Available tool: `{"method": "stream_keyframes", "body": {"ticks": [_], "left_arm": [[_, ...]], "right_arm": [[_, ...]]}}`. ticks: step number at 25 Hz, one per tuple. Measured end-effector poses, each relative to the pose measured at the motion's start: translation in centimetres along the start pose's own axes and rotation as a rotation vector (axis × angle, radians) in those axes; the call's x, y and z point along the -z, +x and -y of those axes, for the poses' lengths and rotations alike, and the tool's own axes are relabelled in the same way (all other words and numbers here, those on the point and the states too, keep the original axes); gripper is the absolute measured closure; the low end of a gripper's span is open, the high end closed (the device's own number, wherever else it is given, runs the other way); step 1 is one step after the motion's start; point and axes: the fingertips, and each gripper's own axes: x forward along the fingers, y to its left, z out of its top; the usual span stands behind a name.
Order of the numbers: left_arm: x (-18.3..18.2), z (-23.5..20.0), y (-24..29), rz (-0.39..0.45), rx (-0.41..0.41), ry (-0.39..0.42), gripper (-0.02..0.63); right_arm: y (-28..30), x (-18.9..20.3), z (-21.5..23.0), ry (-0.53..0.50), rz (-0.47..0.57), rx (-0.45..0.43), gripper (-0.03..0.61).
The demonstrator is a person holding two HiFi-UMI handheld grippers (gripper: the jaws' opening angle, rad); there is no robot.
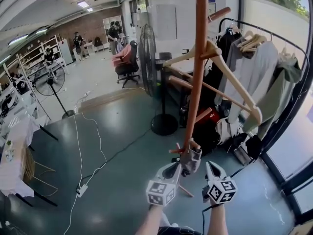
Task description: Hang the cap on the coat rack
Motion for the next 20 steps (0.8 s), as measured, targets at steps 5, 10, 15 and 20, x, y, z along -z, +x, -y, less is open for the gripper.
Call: {"method": "stream_keyframes", "body": {"ticks": [5,10,15,20], "left_arm": [[-2.9,0.3,-1.6,0.075,-0.043,0.047,0.603],[-4.1,0.4,-3.0,0.093,-0.092,0.099,0.604],[-5.1,0.2,-4.1,0.122,-0.131,0.114,0.604],[-5.8,0.6,-4.6,0.136,-0.13,0.136,0.604]], "right_arm": [[-1.4,-2.9,-1.3,-0.059,0.077,-0.002,0.575],[-2.6,-5.2,-2.0,-0.077,0.13,0.026,0.575],[-3.1,-5.7,-3.0,-0.151,0.111,0.023,0.575],[-3.7,-6.4,-3.7,-0.116,0.155,-0.005,0.575]]}}
